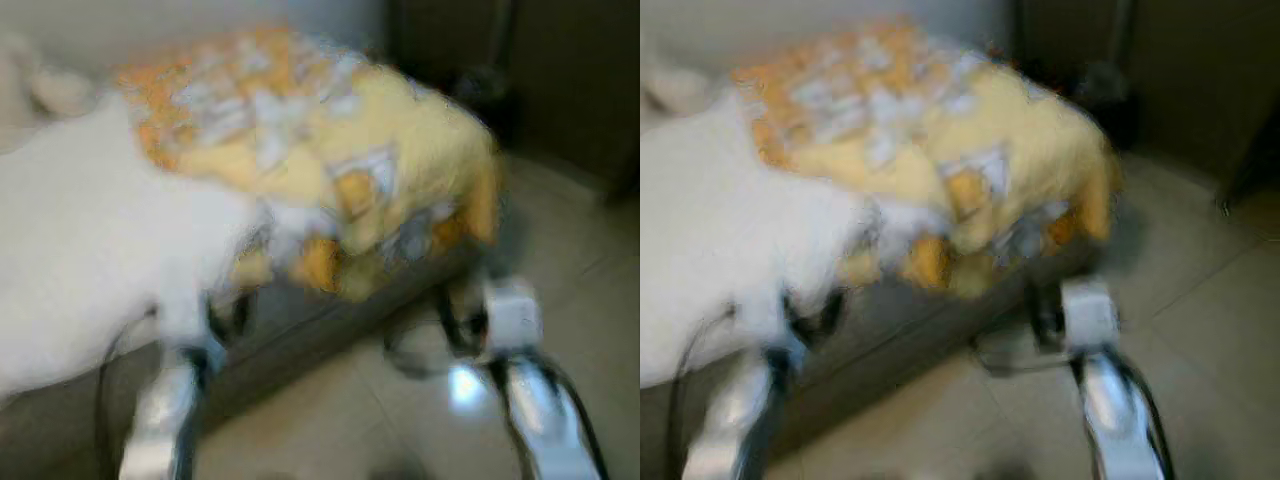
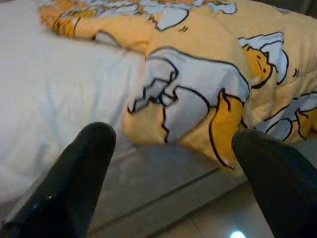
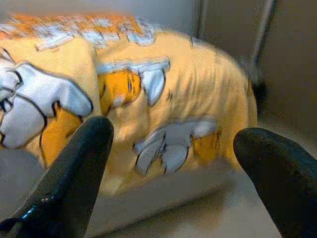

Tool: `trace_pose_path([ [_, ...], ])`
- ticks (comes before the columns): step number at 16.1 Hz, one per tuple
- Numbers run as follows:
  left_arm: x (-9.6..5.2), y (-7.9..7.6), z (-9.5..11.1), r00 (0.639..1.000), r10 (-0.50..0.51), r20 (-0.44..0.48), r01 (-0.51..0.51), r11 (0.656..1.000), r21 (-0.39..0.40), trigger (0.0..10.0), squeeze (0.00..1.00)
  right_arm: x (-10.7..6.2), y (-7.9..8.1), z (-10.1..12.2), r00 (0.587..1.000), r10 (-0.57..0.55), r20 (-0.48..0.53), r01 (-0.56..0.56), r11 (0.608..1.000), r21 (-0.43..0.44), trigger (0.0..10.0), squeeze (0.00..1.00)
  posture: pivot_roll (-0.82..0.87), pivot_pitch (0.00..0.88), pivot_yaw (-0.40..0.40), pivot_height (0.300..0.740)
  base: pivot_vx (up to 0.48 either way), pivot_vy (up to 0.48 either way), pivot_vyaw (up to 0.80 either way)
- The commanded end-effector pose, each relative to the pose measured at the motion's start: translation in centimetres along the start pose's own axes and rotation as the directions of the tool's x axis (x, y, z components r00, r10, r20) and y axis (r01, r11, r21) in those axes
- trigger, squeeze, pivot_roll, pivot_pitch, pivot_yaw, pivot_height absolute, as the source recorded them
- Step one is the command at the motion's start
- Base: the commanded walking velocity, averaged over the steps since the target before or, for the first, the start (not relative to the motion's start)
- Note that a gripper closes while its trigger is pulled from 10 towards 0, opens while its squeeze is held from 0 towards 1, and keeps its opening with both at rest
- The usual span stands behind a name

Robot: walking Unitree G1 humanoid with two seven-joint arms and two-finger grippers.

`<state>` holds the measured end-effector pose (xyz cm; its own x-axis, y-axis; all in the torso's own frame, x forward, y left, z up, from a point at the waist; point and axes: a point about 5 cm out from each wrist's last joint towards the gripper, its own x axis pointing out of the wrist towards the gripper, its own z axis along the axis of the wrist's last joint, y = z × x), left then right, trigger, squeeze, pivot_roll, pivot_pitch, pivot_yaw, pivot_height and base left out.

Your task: Clean up the room

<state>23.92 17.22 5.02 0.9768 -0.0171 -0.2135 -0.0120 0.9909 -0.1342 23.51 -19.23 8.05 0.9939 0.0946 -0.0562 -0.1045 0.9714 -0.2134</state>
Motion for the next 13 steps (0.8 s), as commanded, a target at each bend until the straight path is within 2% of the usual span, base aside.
trace_pose_path([
  [1, -0.3, -0.2, -0.9, 0.999, 0.025, -0.027, -0.026, 1.000, -0.006, 10.0, 0.00, -0.1, -0.3, -0.9, 0.998, 0.010, -0.056, -0.010, 1.000, 0.011, 10.0, 0.32, -0.24, 0.000, 0.108, 0.732, 0.000, 0.000, 0.53],
  [2, -0.3, -0.2, -1.0, 0.999, 0.032, -0.025, -0.032, 0.999, -0.011, 10.0, 0.00, 0.2, -0.5, -0.9, 0.998, 0.016, -0.061, -0.016, 1.000, 0.012, 10.0, 0.32, -0.24, 0.000, 0.101, 0.732, 0.000, 0.000, 0.51],
  [4, -0.3, -1.0, -1.0, 1.000, 0.021, -0.014, -0.020, 1.000, 0.013, 10.0, 0.00, 1.1, -0.4, -0.8, 0.996, 0.052, -0.072, -0.052, 0.999, 0.010, 10.0, 0.26, -0.23, 0.000, 0.085, 0.740, 0.000, 0.000, 0.20],
  [6, -0.3, -1.4, -0.9, 1.000, 0.006, -0.006, -0.006, 0.999, 0.032, 10.0, 0.00, 1.3, -0.3, -0.9, 0.996, 0.054, -0.074, -0.053, 0.998, 0.016, 10.0, 0.26, -0.22, 0.000, 0.082, 0.740, 0.000, 0.000, 0.00],
  [10, -0.2, -2.2, -0.3, 0.998, -0.065, 0.027, 0.063, 0.994, 0.085, 10.0, 0.00, 1.0, 0.5, -1.3, 0.994, 0.075, -0.083, -0.073, 0.997, 0.029, 10.0, 0.26, -0.23, 0.000, 0.097, 0.740, 0.000, 0.000, 0.00],
  [12, -0.2, -2.3, -0.2, 0.996, -0.085, 0.032, 0.083, 0.994, 0.071, 10.0, 0.00, 0.7, 0.4, -1.6, 0.994, 0.062, -0.088, -0.059, 0.998, 0.031, 10.0, 0.26, -0.23, 0.000, 0.097, 0.740, 0.000, 0.000, 0.00],
  [13, -0.1, -2.2, 0.2, 0.995, -0.093, 0.043, 0.089, 0.994, 0.070, 10.0, 0.00, 0.4, 0.4, -1.7, 0.994, 0.052, -0.092, -0.049, 0.998, 0.036, 10.0, 0.27, -0.23, 0.000, 0.097, 0.740, 0.472, 0.000, 0.00],
])
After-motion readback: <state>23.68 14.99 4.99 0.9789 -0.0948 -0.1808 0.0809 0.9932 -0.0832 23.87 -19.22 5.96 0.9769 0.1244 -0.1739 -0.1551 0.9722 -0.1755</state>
